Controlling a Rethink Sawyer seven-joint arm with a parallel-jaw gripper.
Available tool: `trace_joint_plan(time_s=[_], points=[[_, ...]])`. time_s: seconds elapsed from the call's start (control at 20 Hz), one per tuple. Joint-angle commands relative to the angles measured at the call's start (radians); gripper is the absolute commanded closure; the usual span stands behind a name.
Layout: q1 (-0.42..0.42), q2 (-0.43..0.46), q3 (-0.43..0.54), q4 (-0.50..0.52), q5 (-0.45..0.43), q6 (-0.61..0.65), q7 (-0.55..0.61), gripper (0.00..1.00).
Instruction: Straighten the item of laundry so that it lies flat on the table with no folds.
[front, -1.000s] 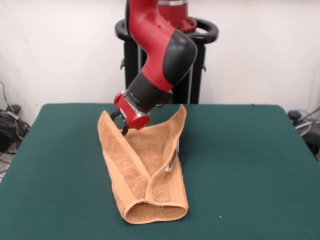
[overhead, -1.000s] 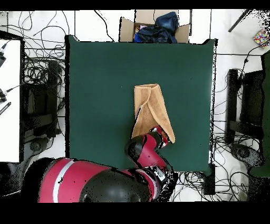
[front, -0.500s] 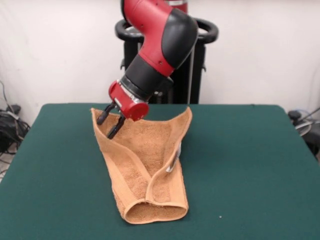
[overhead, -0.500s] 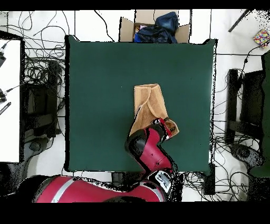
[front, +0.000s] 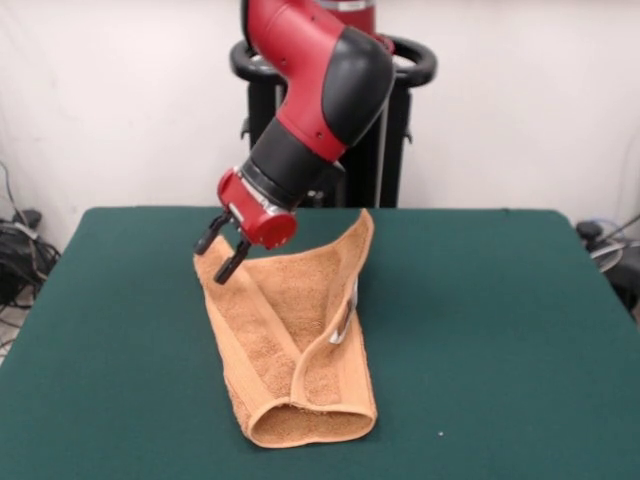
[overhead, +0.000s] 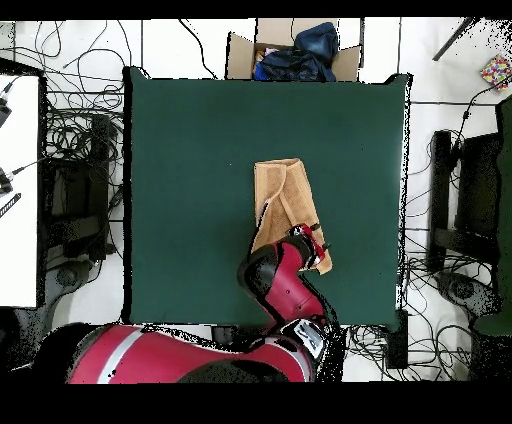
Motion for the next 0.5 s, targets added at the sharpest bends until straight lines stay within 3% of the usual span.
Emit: trace_joint_plan(time_s=[0.05, 0.15, 0.5], points=[[0.008, 0.077, 0.133, -0.081, 0.02, -0.03, 0.243, 0.0], [0.017, 0.083, 0.134, -0.083, 0.036, -0.031, 0.251, 0.0], [-0.035, -0.068, 0.198, -0.035, -0.041, 0.196, 0.185, 0.0]])
